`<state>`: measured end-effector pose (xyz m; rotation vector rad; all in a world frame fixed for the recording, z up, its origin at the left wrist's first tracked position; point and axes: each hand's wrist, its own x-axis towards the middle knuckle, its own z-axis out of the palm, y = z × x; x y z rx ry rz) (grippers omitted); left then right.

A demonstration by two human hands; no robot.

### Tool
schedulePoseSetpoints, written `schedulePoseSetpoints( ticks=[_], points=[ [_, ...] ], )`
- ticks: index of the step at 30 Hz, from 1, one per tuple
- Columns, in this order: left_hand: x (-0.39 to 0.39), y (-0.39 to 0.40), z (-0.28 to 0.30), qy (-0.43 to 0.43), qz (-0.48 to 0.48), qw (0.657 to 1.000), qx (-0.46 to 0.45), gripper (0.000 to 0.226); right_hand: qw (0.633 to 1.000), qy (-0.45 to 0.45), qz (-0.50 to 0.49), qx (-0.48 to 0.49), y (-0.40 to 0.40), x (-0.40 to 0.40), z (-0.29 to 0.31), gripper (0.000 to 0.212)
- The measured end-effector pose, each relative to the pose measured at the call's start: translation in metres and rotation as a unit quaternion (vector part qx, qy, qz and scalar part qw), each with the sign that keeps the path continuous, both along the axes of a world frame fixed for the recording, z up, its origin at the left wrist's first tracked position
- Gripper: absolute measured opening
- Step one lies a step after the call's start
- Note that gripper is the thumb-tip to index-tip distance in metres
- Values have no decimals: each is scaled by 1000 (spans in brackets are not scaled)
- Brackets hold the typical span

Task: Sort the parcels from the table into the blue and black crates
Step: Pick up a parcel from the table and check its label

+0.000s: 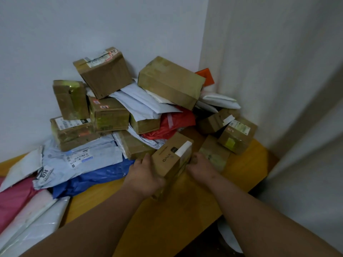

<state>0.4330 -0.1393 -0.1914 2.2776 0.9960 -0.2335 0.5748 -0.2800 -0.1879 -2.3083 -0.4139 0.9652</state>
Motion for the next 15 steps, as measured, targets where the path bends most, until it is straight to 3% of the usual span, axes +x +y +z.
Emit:
schedulePoseSetpoints(
  ticks=[1,5,9,13,15],
  points=[
    [-8,-1,1,-12,19,1000,-14,105,1000,14,-12,-3,0,-2,3,26],
    [-42,-6,5,-50,36,998,-1,107,995,72,-71,27,8,-28,16,54],
    [-73,-15,20,-74,-25,990,117,104,973,129,-155,110,28,-64,28,75],
    [-105,-21,34,-138,-103,951,257,93,944,162,-232,171,44,-106,45,117],
    [-125,-24,38,-172,-129,934,286,86,927,187,-263,193,49,-130,52,112]
  ],
)
